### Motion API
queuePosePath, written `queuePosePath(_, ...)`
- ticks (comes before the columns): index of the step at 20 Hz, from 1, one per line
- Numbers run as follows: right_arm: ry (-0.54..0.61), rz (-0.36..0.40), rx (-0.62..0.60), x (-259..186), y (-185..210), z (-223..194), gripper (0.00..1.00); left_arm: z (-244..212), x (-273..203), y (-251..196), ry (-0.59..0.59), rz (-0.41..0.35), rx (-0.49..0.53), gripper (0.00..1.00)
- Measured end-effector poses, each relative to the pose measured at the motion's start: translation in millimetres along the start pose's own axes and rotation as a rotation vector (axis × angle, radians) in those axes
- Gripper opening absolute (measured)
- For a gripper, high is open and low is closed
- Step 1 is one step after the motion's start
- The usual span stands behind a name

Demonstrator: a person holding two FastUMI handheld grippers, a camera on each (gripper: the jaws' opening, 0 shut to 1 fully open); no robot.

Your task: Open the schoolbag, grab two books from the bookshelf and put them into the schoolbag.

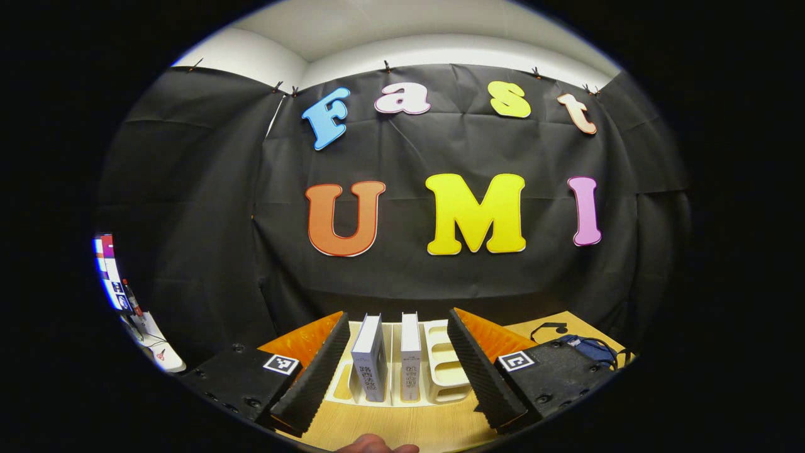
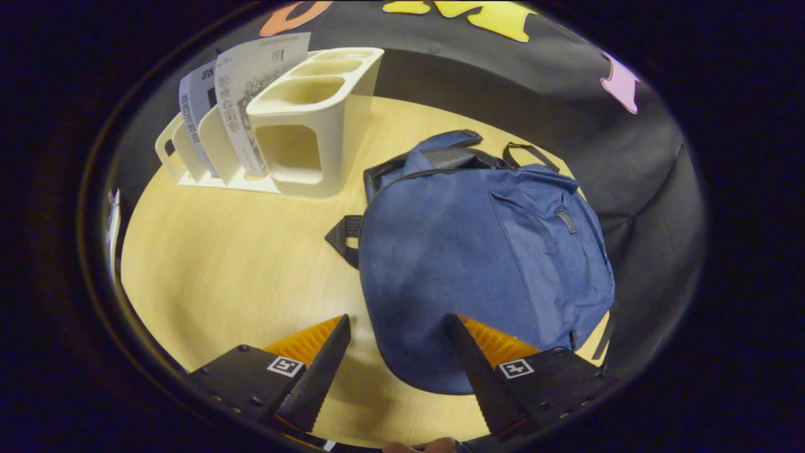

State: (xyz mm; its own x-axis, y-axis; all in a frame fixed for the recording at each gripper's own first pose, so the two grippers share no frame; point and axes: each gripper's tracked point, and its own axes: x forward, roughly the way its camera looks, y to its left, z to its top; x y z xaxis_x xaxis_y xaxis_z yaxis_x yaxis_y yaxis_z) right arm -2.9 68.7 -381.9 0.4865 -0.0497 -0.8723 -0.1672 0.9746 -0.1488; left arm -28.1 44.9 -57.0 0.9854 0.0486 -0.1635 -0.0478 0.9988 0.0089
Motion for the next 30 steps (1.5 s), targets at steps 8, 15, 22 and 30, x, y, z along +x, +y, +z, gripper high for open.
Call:
queuePosePath(8,-0.032,-0.131,-0.081,9,-18,12,0.93,-6,6,11,0.025,0.022,-0.007,0.99)
queuePosePath(15,-0.136,-0.172,-0.045,-26,-42,37,0.94,-5,15,2,0.023,-0.001,-0.022,0.99)
queuePosePath(22,-0.099,-0.349,-0.04,-15,-85,42,0.56,-6,20,0,0.02,-0.021,-0.018,0.99)
queuePosePath(30,-0.063,-0.159,0.08,-12,-96,50,0.08,-8,31,-2,0.037,-0.031,-0.039,0.99)
